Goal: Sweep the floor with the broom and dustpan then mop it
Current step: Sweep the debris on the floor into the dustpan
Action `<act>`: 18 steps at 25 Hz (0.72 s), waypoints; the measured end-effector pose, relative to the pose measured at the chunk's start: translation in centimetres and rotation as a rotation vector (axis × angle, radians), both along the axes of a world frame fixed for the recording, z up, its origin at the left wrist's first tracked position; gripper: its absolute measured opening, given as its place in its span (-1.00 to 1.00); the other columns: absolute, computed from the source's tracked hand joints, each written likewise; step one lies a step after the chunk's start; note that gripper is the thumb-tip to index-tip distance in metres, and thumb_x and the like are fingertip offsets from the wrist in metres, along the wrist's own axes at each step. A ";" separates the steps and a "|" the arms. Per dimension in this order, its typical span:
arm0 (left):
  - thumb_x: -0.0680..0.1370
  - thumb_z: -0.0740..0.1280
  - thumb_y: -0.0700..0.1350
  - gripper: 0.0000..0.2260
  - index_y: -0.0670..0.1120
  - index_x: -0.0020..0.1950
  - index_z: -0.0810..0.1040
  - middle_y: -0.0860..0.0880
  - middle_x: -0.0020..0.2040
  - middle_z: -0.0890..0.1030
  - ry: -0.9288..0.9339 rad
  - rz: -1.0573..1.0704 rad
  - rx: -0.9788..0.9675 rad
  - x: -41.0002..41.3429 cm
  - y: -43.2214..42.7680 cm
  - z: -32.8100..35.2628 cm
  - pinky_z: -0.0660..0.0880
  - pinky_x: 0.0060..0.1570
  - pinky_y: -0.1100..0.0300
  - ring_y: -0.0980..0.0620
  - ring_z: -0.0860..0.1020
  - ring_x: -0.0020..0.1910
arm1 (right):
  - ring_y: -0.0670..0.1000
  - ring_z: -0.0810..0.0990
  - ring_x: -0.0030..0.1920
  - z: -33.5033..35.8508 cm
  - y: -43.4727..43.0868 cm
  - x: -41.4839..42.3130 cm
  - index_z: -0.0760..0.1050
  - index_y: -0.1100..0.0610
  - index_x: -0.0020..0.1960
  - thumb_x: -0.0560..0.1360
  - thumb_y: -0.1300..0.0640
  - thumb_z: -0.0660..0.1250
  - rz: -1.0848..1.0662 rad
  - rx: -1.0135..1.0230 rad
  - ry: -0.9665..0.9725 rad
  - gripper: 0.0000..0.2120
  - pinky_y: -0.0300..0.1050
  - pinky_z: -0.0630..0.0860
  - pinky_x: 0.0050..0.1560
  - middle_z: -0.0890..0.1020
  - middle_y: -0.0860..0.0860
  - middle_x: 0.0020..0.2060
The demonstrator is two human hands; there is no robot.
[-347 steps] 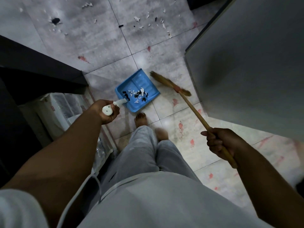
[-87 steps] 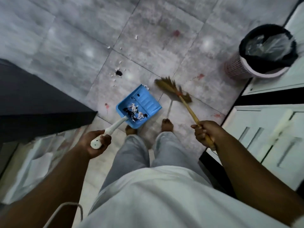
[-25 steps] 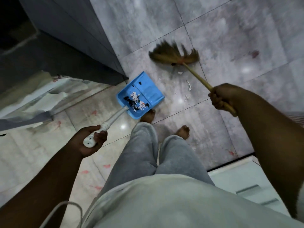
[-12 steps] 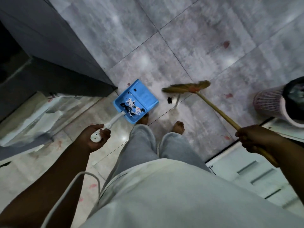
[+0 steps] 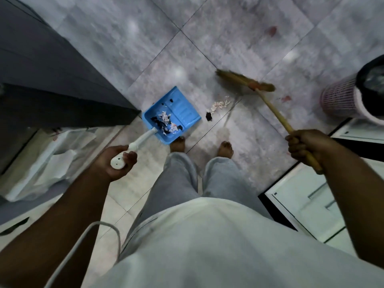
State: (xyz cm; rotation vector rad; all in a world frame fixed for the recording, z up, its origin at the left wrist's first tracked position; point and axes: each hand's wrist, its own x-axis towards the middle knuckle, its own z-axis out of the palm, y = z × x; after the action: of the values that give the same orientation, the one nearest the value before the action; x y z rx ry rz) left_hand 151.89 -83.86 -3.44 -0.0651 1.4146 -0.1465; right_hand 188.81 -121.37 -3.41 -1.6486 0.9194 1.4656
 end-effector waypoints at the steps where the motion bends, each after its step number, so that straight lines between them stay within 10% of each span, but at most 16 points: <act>1: 0.12 0.45 -0.31 -0.34 -0.23 0.20 0.35 -0.07 -0.38 0.45 0.006 -0.006 0.007 0.0 -0.5 0.2 0.41 -0.59 0.42 0.16 0.41 -0.57 | -0.15 0.18 -0.69 -0.8 0.1 -0.8 0.29 0.12 -0.18 0.64 0.16 0.01 -0.017 0.002 0.012 -0.76 -0.36 0.12 -0.70 0.30 -0.07 -0.60; 8: -0.12 0.62 -0.43 -0.10 -0.22 0.16 0.38 -0.06 -0.38 0.44 -0.056 -0.015 0.007 -1.4 -3.0 0.7 0.41 -0.59 0.41 0.16 0.41 -0.56 | -0.14 0.18 -0.69 0.6 -4.7 -6.7 0.31 0.15 -0.18 0.64 0.15 0.05 -0.130 0.032 0.115 -0.77 -0.36 0.10 -0.71 0.29 -0.06 -0.58; 13: 0.58 0.23 -0.15 -0.74 -0.23 0.21 0.32 -0.07 -0.41 0.45 0.072 -0.136 0.031 -1.4 -1.0 -0.9 0.39 -0.58 0.44 0.18 0.40 -0.59 | -0.14 0.19 -0.69 4.6 -6.4 -10.3 0.34 0.17 -0.14 0.65 0.14 0.07 -0.244 0.056 0.031 -0.79 -0.36 0.12 -0.73 0.30 -0.05 -0.58; 18: 0.62 0.15 -0.11 -0.78 -0.26 0.14 0.33 -0.09 -0.43 0.45 0.063 -0.302 0.005 -0.3 2.3 -3.0 0.41 -0.59 0.42 0.17 0.39 -0.61 | -0.17 0.20 -0.68 4.1 -4.3 -14.1 0.33 0.15 -0.12 0.65 0.13 0.05 -0.413 0.070 -0.028 -0.79 -0.34 0.14 -0.73 0.31 -0.07 -0.56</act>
State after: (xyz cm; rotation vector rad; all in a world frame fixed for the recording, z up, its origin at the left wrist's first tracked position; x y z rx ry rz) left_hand 151.62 -81.60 -6.41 0.1502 1.4817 -0.3939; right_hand 174.71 -125.65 0.72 -1.3272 1.1024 1.1741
